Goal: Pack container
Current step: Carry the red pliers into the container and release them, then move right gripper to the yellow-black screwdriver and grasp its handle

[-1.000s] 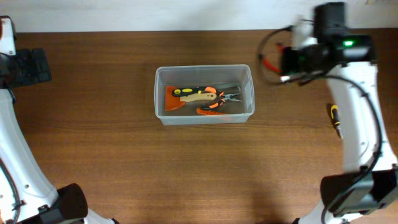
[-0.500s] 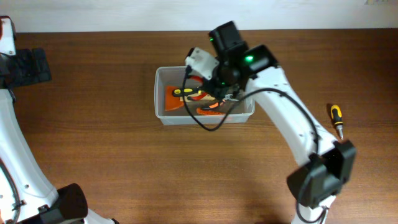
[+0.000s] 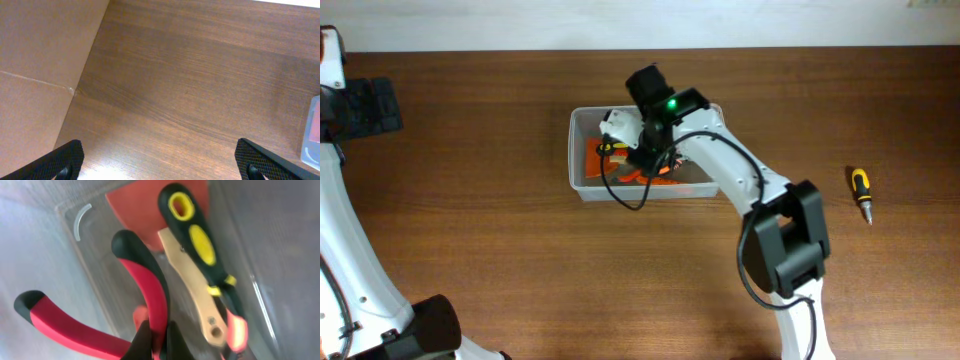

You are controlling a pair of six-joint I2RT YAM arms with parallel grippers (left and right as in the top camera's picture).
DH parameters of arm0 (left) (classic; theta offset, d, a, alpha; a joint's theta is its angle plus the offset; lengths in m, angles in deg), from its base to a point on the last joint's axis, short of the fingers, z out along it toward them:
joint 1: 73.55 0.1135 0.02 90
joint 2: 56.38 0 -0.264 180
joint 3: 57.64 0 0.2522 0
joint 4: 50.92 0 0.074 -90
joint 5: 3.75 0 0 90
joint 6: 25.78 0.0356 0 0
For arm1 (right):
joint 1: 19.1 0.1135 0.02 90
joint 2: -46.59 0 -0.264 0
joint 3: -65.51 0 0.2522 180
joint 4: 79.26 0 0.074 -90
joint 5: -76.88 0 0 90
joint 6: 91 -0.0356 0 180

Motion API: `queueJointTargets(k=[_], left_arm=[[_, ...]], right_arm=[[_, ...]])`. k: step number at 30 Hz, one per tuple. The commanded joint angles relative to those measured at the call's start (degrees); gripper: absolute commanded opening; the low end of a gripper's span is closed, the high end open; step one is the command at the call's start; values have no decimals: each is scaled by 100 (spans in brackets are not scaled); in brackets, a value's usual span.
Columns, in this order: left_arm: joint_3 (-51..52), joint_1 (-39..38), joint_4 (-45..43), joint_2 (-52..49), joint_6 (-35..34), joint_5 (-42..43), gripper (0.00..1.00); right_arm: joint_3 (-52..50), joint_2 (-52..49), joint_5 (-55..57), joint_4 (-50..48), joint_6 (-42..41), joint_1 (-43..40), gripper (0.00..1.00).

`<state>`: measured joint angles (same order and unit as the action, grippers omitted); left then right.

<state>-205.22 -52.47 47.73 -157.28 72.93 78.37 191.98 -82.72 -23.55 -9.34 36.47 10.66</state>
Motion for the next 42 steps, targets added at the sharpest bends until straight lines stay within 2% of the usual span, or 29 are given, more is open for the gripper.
queueJointTargets(k=[1, 3, 4, 5, 6, 11, 14, 18, 24, 31, 34, 38, 42], left_arm=[[-15, 35, 9, 160, -72, 61, 99], [-15, 35, 9, 160, -72, 59, 99], [-15, 35, 9, 160, -72, 61, 99], [-15, 35, 9, 160, -72, 59, 99], [-15, 35, 9, 160, -72, 61, 99], [-15, 35, 9, 160, -72, 61, 99], [-15, 35, 11, 160, -72, 61, 99], [-15, 35, 9, 160, -72, 61, 99], [-15, 35, 9, 160, -72, 61, 99], [-15, 35, 9, 160, -72, 59, 99], [-15, 35, 9, 160, -72, 59, 99], [-15, 35, 9, 160, -72, 61, 99], [-15, 35, 9, 160, -72, 59, 99]], right_arm=[[44, -116, -114, -42, -2, 153, 4], [44, -131, -87, -33, -37, 216, 6], [44, -131, -42, -31, -72, 240, 27], [46, -129, 83, -33, -160, 249, 59], [50, -116, 267, -33, -278, 260, 78], [151, 258, 1453, 118, -540, 149, 99], [354, 682, 1836, 372, -592, -76, 99], [544, 1300, 1952, 518, -1252, -728, 99], [549, 1965, 1523, 629, -2549, -2496, 99], [402, 1628, 428, 927, -3515, -4439, 99], [190, 1353, 173, 970, -3521, -4927, 98], [-190, 968, 162, 1045, -3423, -5274, 92], [-662, 662, 153, 892, -2632, -5466, 89]])
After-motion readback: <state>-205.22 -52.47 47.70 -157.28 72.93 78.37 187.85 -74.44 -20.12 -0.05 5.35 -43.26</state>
